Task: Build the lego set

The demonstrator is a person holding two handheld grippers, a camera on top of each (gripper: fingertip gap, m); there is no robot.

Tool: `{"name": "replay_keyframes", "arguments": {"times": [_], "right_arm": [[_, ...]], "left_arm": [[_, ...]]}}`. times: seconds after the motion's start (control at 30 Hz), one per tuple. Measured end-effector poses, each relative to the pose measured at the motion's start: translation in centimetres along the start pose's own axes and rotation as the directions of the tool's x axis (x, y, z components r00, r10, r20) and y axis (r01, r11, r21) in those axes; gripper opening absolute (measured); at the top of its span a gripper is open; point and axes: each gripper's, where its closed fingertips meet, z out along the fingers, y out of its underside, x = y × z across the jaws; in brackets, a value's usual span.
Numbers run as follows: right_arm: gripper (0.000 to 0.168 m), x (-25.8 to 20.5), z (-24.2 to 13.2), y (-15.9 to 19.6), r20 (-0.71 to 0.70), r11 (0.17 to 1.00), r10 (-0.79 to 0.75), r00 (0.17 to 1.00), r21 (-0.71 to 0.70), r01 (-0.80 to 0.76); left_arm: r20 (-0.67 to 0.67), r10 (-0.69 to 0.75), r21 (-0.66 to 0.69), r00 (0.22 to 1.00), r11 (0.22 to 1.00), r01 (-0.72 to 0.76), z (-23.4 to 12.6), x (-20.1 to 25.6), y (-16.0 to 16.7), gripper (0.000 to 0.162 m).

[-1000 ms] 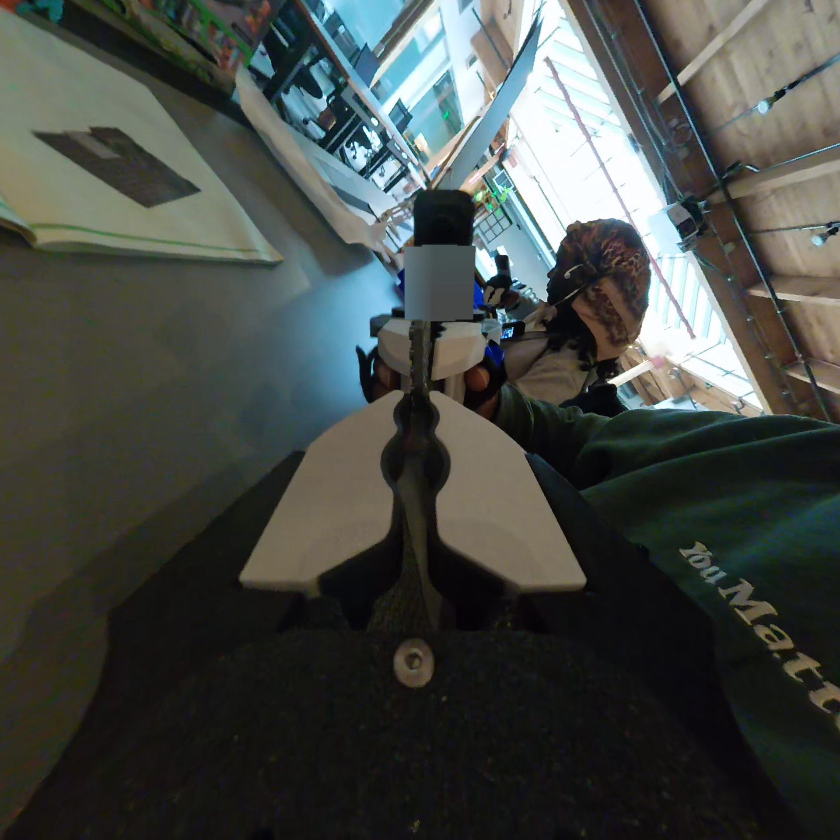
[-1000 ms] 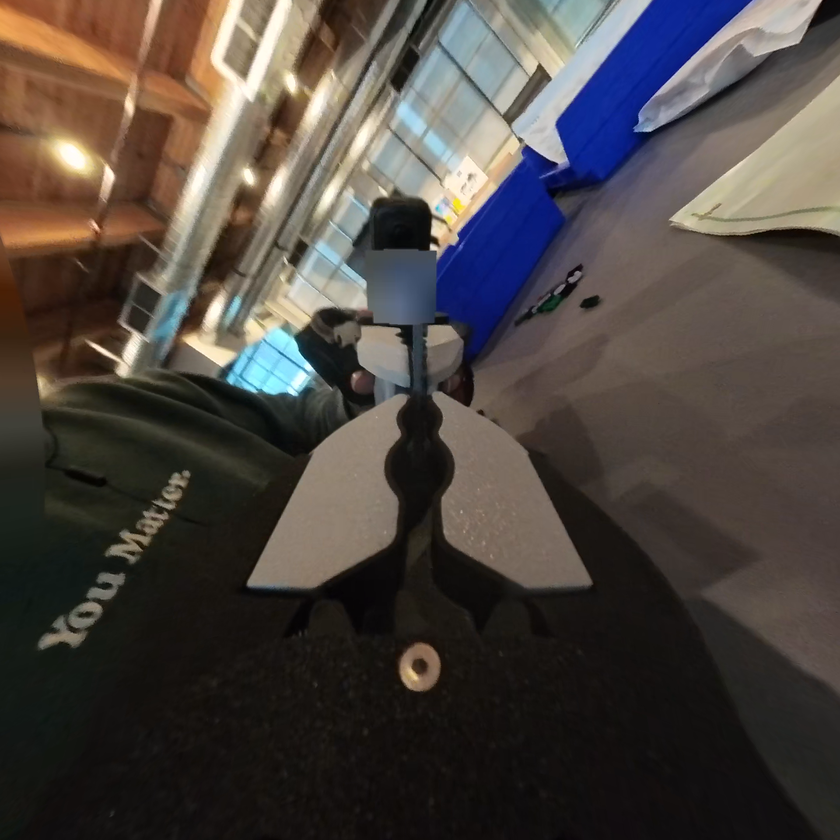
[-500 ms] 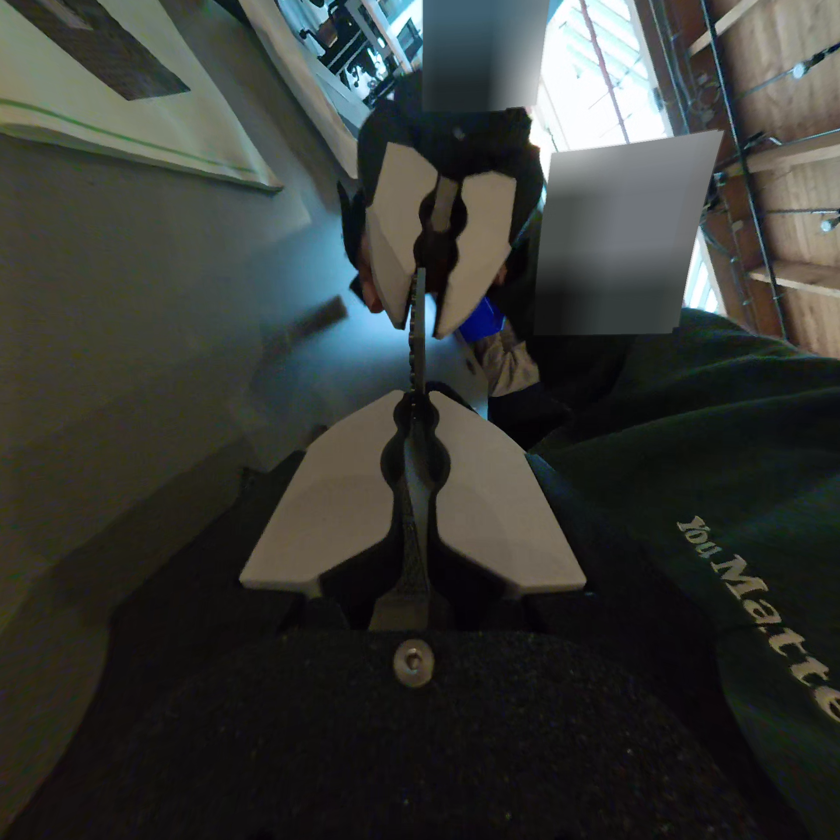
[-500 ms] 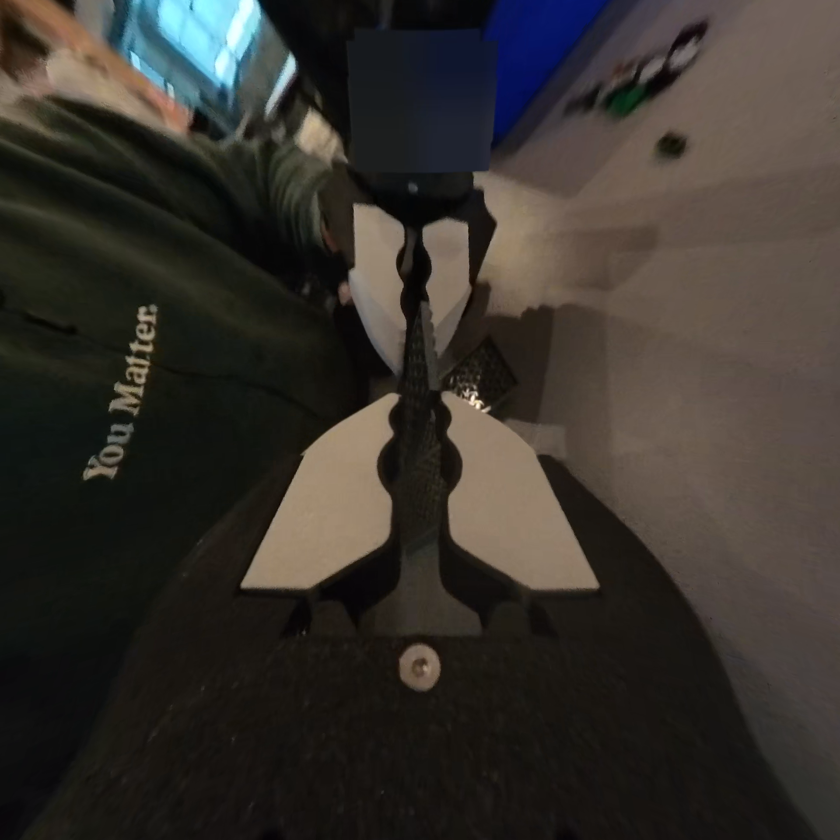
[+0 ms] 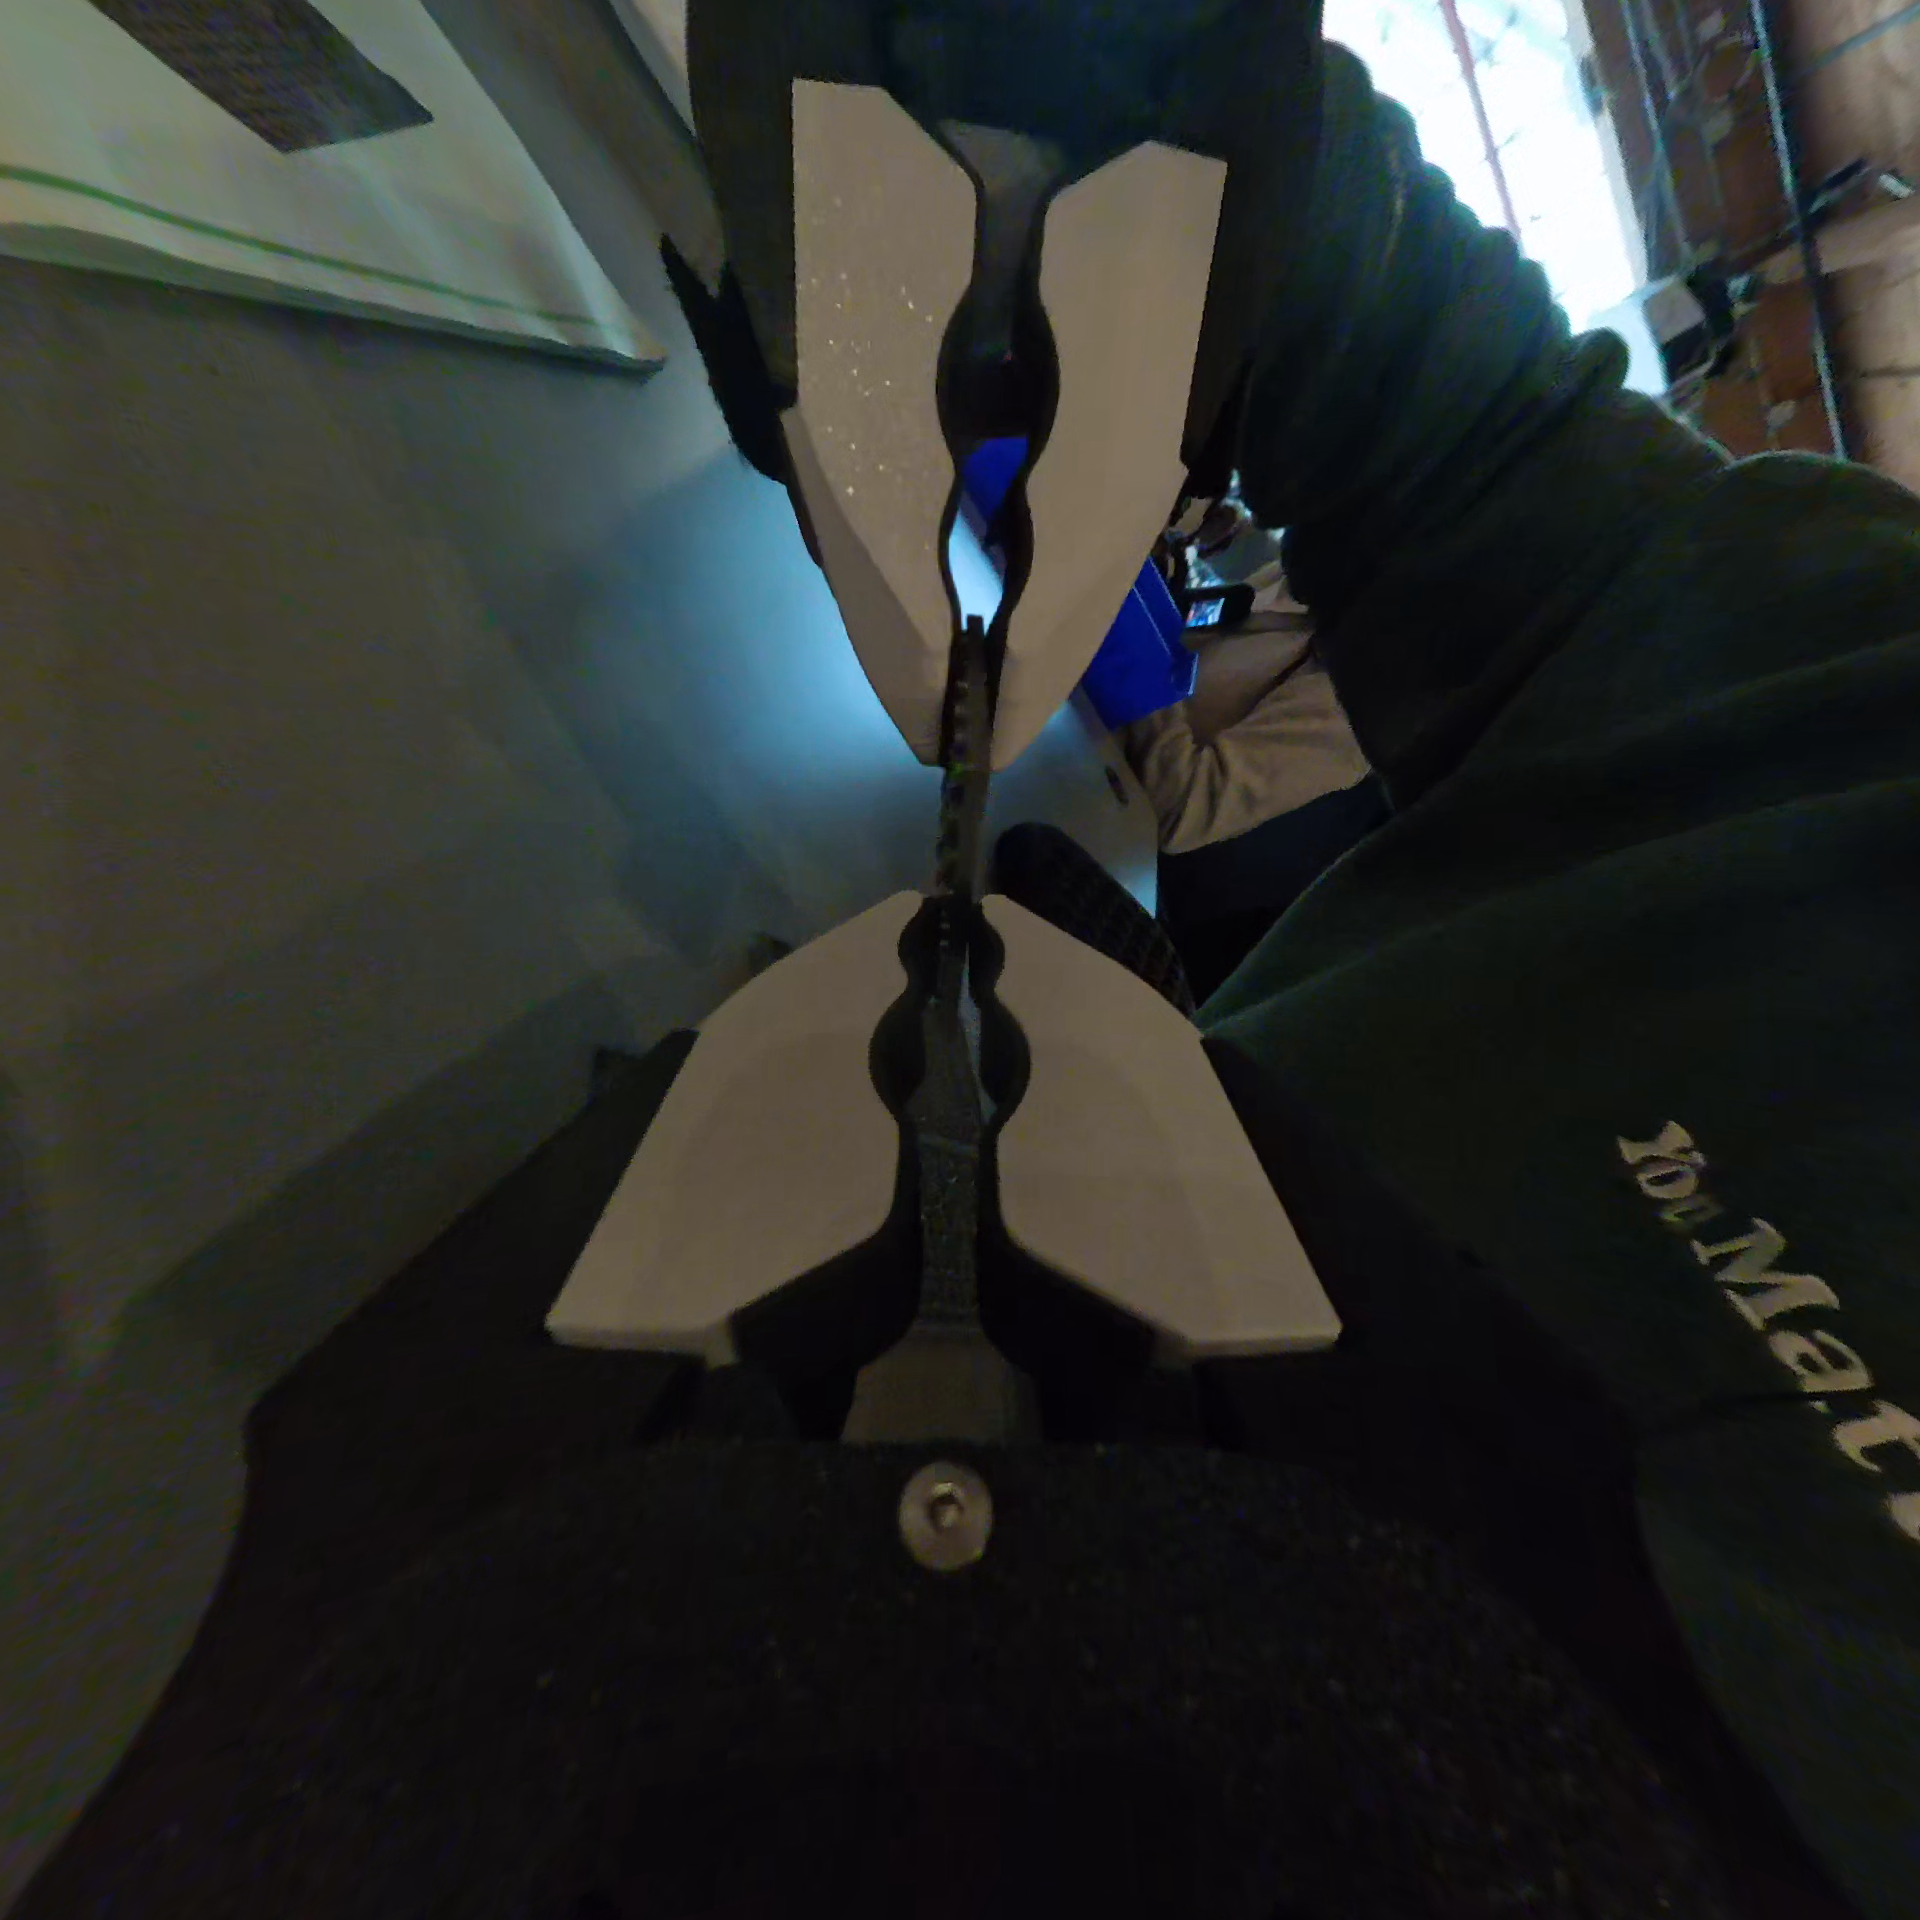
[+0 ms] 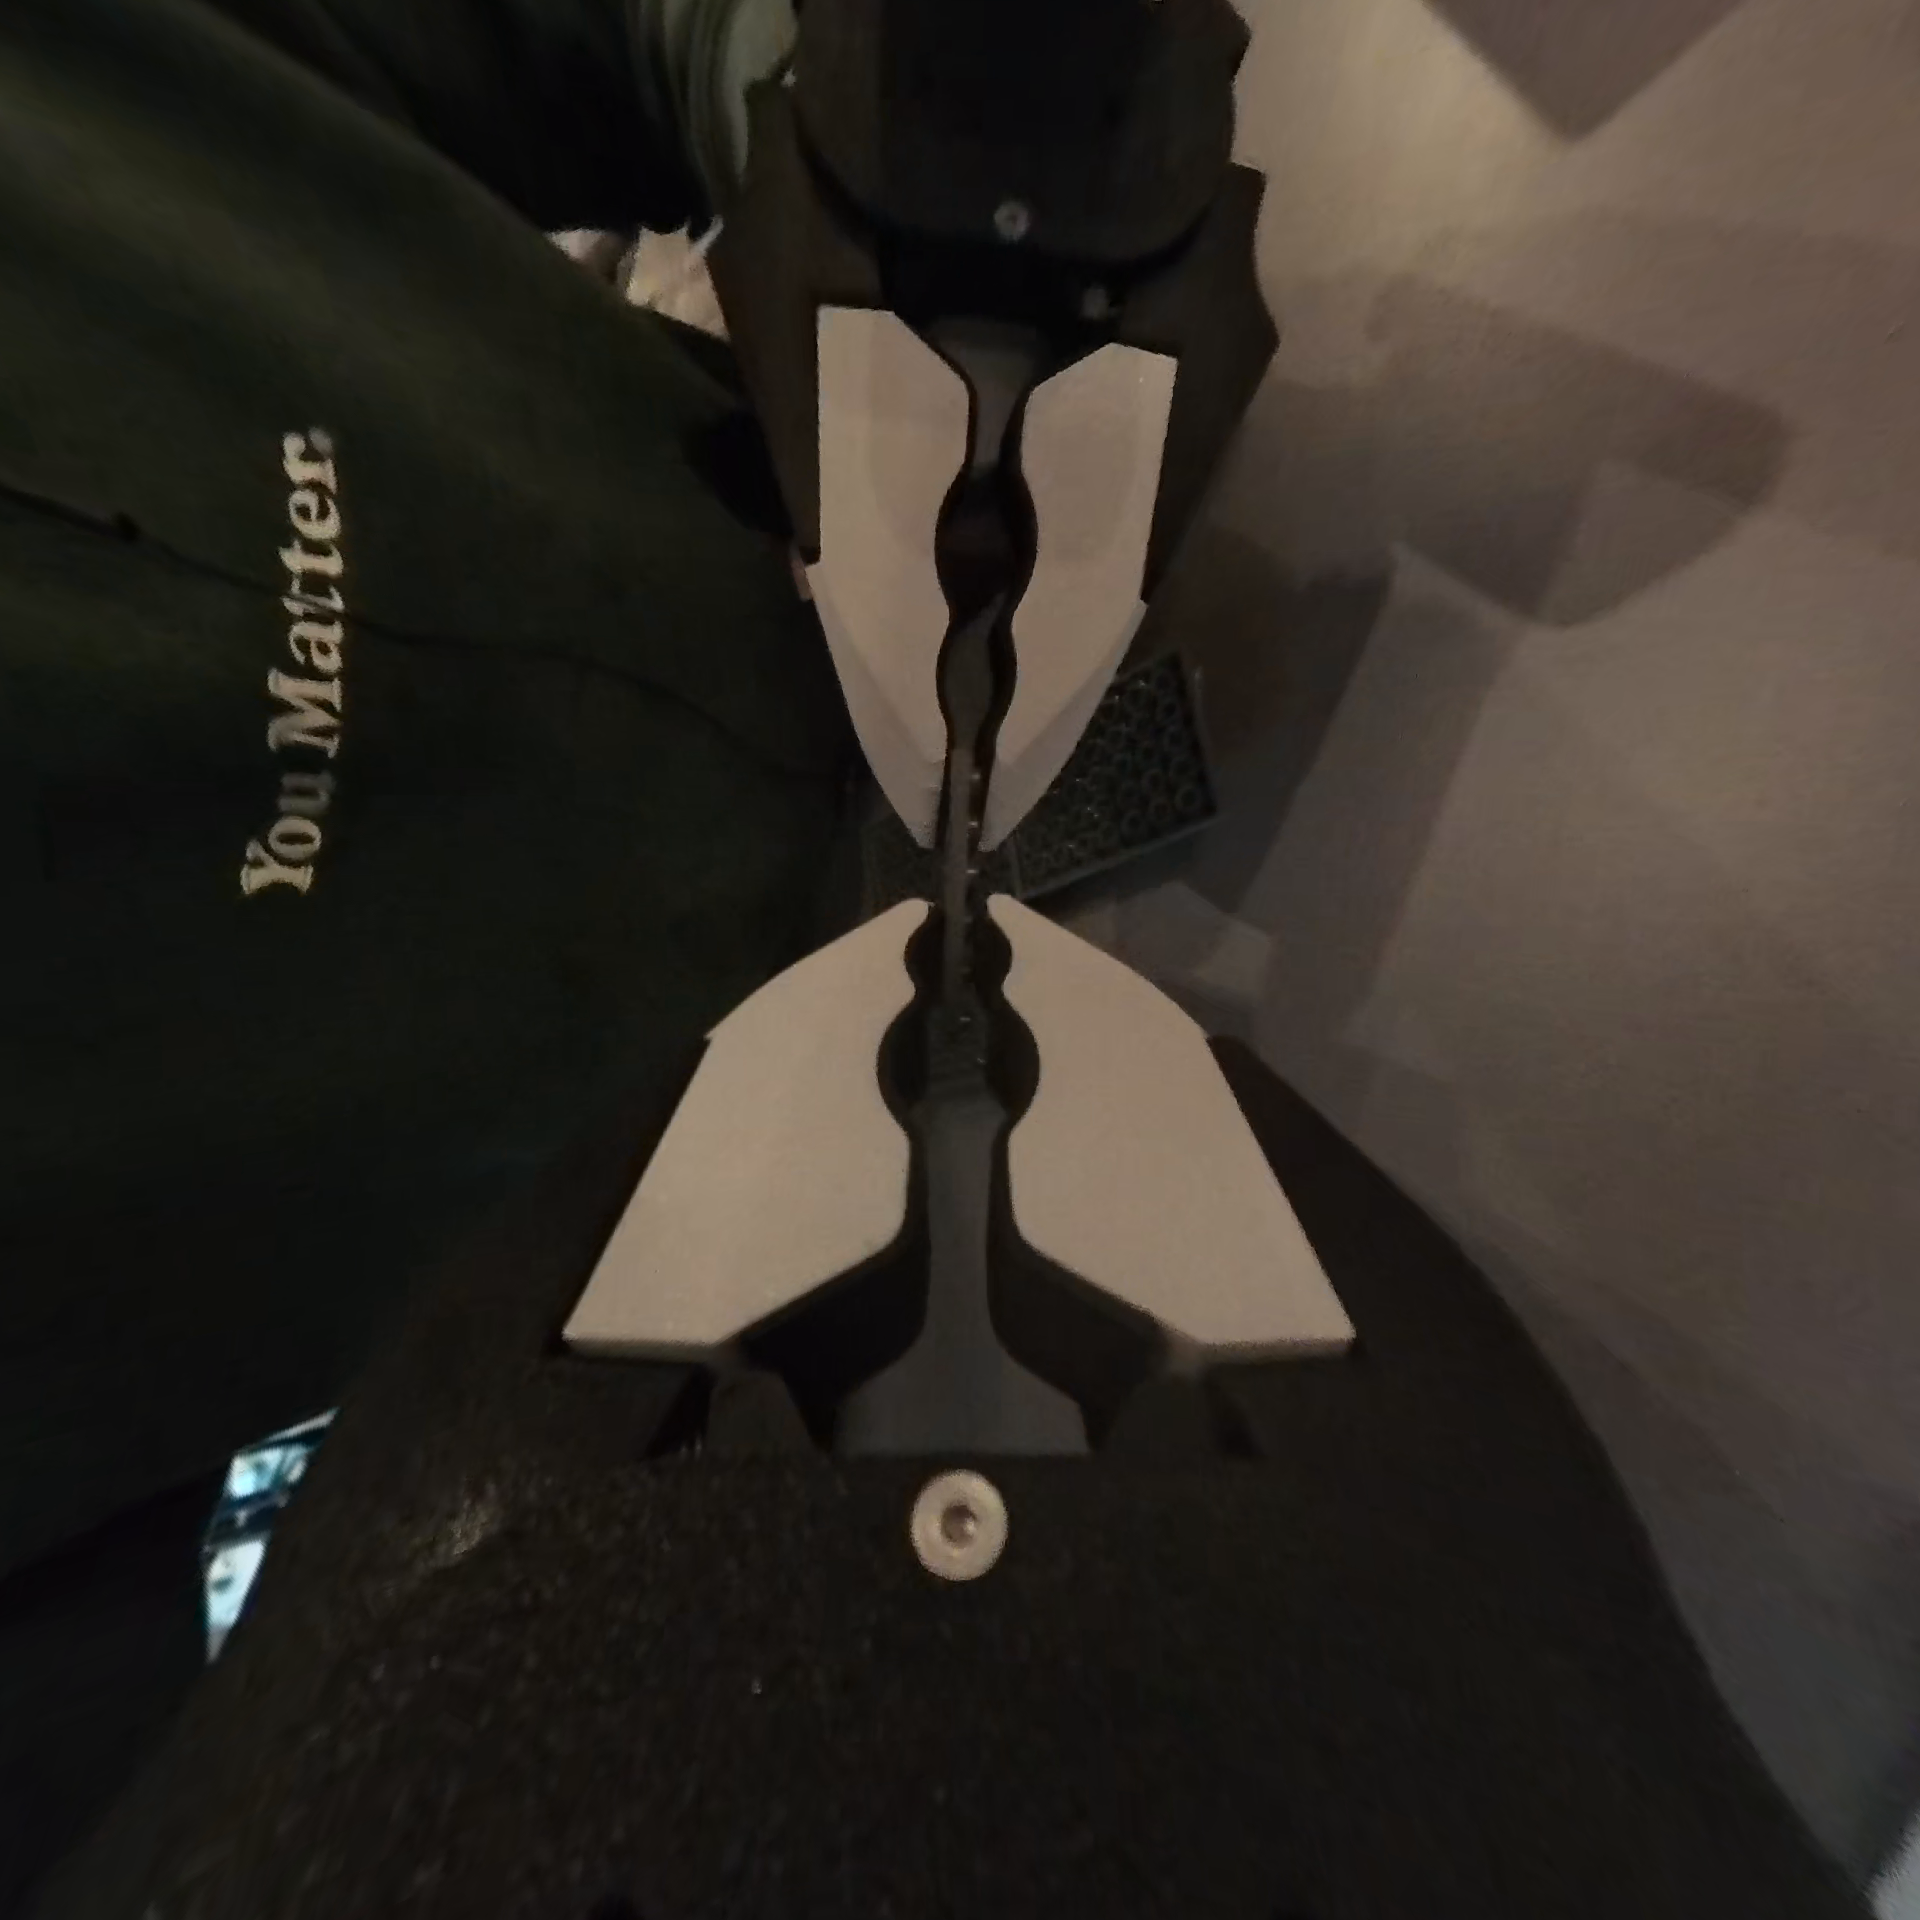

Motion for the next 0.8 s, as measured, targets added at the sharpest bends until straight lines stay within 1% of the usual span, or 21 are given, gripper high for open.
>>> {"name": "replay_keyframes", "arguments": {"times": [0.07, 0.13, 0.2, 0.23, 0.3, 0.37, 0.43, 0.47, 0.5, 0.57, 0.6, 0.63, 0.73, 0.8], "right_arm": [[0.005, 0.2, 0.0, 0.4, 0.011, 1.0, -0.015, 1.0, -0.007, 0.015], [0.005, 0.6, -0.4, 0.9, 0.014, 1.0, -0.019, 1.0, 0.004, 0.019], [0.004, 0.8, -0.8, 1.3, 0.027, 0.999, 0.0, 1.0, 0.038, -0.001], [0.004, 1.0, -0.9, 1.7, 0.022, 0.999, 0.005, 1.0, 0.046, -0.006], [0.004, 1.1, -1.1, 2.2, 0.02, 0.997, 0.012, 1.0, 0.077, -0.014], [0.004, 1.0, -1.3, 2.5, 0.013, 0.994, 0.014, 1.0, 0.108, -0.016], [0.004, 0.9, -1.6, 2.8, -0.003, 0.991, 0.013, 1.0, 0.137, -0.013], [0.004, 0.8, -1.7, 2.9, -0.007, 0.988, 0.016, 1.0, 0.153, -0.015], [0.004, 0.7, -1.7, 3.0, -0.012, 0.986, 0.018, 1.0, 0.168, -0.015], [0.004, 0.4, -1.8, 3.3, -0.027, 0.981, 0.023, 0.999, 0.192, -0.017], [0.004, 0.2, -1.9, 3.5, -0.036, 0.979, 0.028, 0.999, 0.204, -0.021], [0.004, 0.1, -1.9, 3.7, -0.041, 0.976, 0.034, 0.999, 0.215, -0.025], [0.005, -0.4, -2.0, 4.4, -0.051, 0.968, 0.045, 0.998, 0.25, -0.031], [0.005, -0.8, -2.0, 4.8, -0.057, 0.964, 0.042, 0.998, 0.263, -0.026]], "left_arm": [[0.021, 0.007, -0.013, 1.0, 1.0, -0.007, -0.2, -0.1, 0.2, 0.006], [0.097, 0.067, -0.037, 0.993, 0.997, -0.063, -1.0, -0.5, 0.5, 0.021], [0.168, 0.096, -0.066, 0.981, 0.994, -0.086, -2.2, -0.9, 1.0, 0.029], [0.226, 0.133, -0.092, 0.965, 0.989, -0.115, -3.0, -1.4, 1.4, 0.032], [0.332, 0.275, -0.199, 0.902, 0.955, -0.218, -4.2, -2.3, 2.6, 0.045], [0.397, 0.451, -0.348, 0.799, 0.88, -0.324, -4.9, -3.1, 4.1, 0.063], [0.39, 0.604, -0.474, 0.695, 0.779, -0.411, -4.6, -3.2, 5.4, 0.081], [0.376, 0.65, -0.509, 0.661, 0.741, -0.439, -4.2, -3.1, 6.0, 0.089], [0.366, 0.676, -0.521, 0.64, 0.719, -0.461, -3.7, -2.8, 6.5, 0.094], [0.354, 0.708, -0.536, 0.611, 0.689, -0.488, -2.9, -2.5, 7.3, 0.099], [0.354, 0.729, -0.553, 0.585, 0.668, -0.498, -2.8, -2.4, 7.5, 0.1], [0.36, 0.739, -0.559, 0.569, 0.659, -0.503, -2.7, -2.2, 7.7, 0.097], [0.373, 0.735, -0.531, 0.566, 0.67, -0.519, -2.1, -0.7, 8.2, 0.09], [0.349, 0.773, -0.542, 0.53, 0.628, -0.558, -1.6, 0.0, 8.8, 0.089]]}}
